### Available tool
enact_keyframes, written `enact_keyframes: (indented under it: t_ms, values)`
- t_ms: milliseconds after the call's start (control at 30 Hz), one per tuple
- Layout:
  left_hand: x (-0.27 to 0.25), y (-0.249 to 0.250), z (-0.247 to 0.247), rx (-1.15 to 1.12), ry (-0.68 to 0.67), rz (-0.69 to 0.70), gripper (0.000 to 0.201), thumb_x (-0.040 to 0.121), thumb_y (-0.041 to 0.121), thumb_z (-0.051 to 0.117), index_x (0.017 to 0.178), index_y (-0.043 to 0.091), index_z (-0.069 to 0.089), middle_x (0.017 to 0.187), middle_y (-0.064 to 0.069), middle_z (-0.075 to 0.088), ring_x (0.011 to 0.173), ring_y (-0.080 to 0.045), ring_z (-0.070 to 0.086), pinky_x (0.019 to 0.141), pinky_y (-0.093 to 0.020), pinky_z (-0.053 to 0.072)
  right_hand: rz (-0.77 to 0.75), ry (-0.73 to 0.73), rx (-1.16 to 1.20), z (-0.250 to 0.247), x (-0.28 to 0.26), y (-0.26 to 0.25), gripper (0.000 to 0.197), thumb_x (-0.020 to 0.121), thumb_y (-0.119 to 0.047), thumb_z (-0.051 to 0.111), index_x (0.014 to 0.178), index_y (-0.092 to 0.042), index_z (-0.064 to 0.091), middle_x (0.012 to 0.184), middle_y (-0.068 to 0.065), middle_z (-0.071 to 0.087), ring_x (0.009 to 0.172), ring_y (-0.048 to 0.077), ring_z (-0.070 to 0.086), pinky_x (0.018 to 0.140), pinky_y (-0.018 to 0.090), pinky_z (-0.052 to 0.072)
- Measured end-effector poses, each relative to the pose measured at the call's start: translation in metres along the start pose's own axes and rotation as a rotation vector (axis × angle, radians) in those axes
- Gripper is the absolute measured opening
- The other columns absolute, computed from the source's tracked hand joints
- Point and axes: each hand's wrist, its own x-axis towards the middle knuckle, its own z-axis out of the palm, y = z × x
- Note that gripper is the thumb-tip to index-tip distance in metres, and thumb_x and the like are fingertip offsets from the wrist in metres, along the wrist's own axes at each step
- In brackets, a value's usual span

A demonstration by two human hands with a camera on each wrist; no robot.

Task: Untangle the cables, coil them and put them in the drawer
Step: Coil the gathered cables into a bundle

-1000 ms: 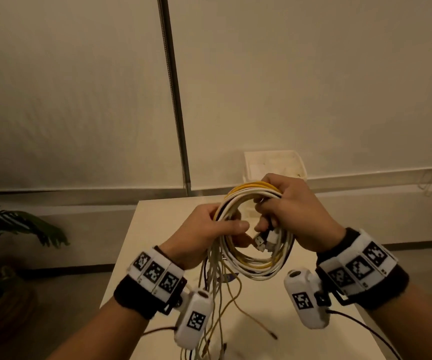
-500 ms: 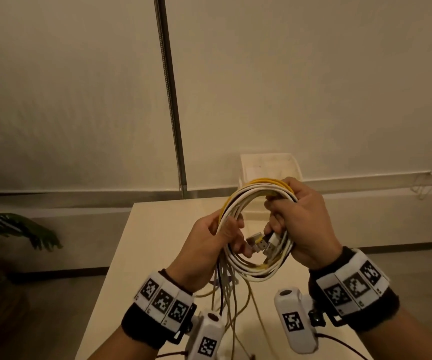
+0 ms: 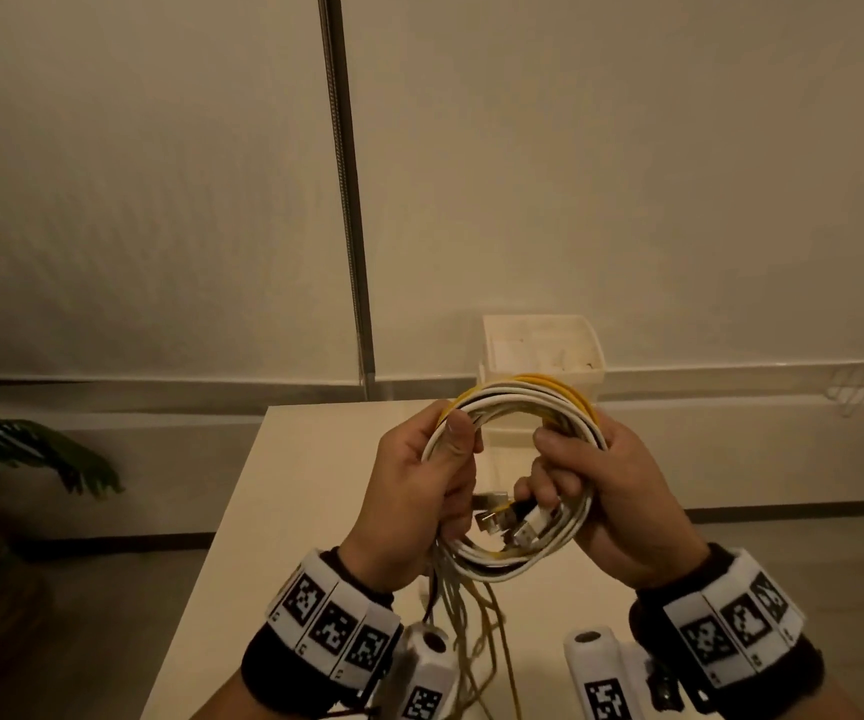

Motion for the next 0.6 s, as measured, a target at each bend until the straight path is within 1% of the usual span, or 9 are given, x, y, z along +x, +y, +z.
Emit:
enact_keyframes:
  t_ms: [67,133,233,300,400,433,467,533,600]
  values:
    - [0.000,0.005,-0.002,0.127,-0.020,0.065,0.040,0.086,0.053,0.061,0.082,0.014,0.056,0.052,0.003,0.028,0.038,-0.009,0.021,0.038,-0.015,0.025,0.036,-0.110,-0.101,-0.008,-0.001,-0.004,0.027,0.074,-0.019,0.078,0.072,-0.005,0.056,0.051,0.008,0.050,0.049,0.022,0.058,0.072,0.041,0.057]
    - [0.000,0.010,-0.003,0.236,-0.059,0.095,0.025,0.089,0.049,0.059,0.080,0.025,0.061,0.051,0.007,0.033,0.036,-0.006,0.026,0.038,-0.015,0.027,0.101,-0.213,-0.215,-0.015,-0.001,-0.014,0.027,0.073,-0.020,0.078,0.073,-0.003,0.057,0.060,0.013,0.059,0.059,0.025,0.065,0.079,0.043,0.056]
    - [0.002,0.014,-0.003,0.360,-0.115,0.120,0.018,0.094,0.036,0.052,0.079,0.034,0.062,0.049,0.013,0.041,0.036,-0.002,0.034,0.038,-0.013,0.031,0.201,-0.306,-0.264,-0.017,0.002,-0.029,0.026,0.073,-0.016,0.078,0.082,0.000,0.060,0.068,0.019,0.062,0.064,0.029,0.069,0.071,0.034,0.058]
    - [0.002,0.016,-0.001,0.473,-0.156,0.156,0.017,0.095,0.030,0.049,0.082,0.031,0.060,0.049,0.017,0.046,0.037,-0.001,0.041,0.043,-0.006,0.032,0.238,-0.324,-0.309,-0.013,0.003,-0.038,0.025,0.074,-0.013,0.072,0.090,0.001,0.059,0.066,0.019,0.060,0.059,0.029,0.066,0.066,0.035,0.058]
    - [0.002,0.022,0.002,0.589,-0.209,0.155,0.013,0.095,0.032,0.048,0.088,0.027,0.058,0.053,0.020,0.050,0.043,0.002,0.045,0.045,-0.006,0.033,0.286,-0.293,-0.472,-0.007,0.003,-0.045,0.026,0.073,-0.017,0.071,0.087,0.001,0.059,0.055,0.013,0.055,0.048,0.024,0.059,0.073,0.047,0.058]
    - [0.003,0.024,0.003,0.595,-0.227,0.133,0.016,0.094,0.032,0.048,0.088,0.022,0.058,0.053,0.018,0.050,0.042,0.001,0.045,0.045,-0.007,0.034,0.293,-0.259,-0.487,-0.004,0.002,-0.045,0.023,0.072,-0.016,0.071,0.084,0.000,0.060,0.051,0.011,0.050,0.043,0.023,0.054,0.070,0.046,0.057]
    - [0.006,0.026,0.003,0.567,-0.238,0.105,0.019,0.094,0.033,0.049,0.087,0.017,0.058,0.052,0.016,0.048,0.042,0.000,0.043,0.045,-0.009,0.035,0.283,-0.209,-0.472,-0.001,0.001,-0.044,0.018,0.070,-0.014,0.071,0.079,-0.003,0.061,0.047,0.009,0.043,0.038,0.020,0.046,0.061,0.041,0.056]
    - [0.010,0.028,0.000,0.488,-0.229,0.085,0.022,0.093,0.031,0.054,0.089,0.011,0.061,0.056,0.007,0.051,0.047,-0.006,0.047,0.048,-0.020,0.043,0.234,-0.079,-0.368,0.008,0.001,-0.039,0.008,0.066,-0.008,0.067,0.071,-0.007,0.062,0.043,0.002,0.029,0.031,0.014,0.029,0.043,0.027,0.042]
    - [0.010,0.022,-0.003,0.459,-0.165,0.120,0.027,0.088,0.034,0.063,0.099,0.010,0.068,0.074,-0.009,0.063,0.066,-0.018,0.059,0.062,-0.031,0.054,0.199,0.018,-0.257,0.012,0.001,-0.033,0.009,0.065,-0.004,0.062,0.074,-0.004,0.060,0.042,-0.001,0.022,0.029,0.011,0.020,0.038,0.019,0.030]
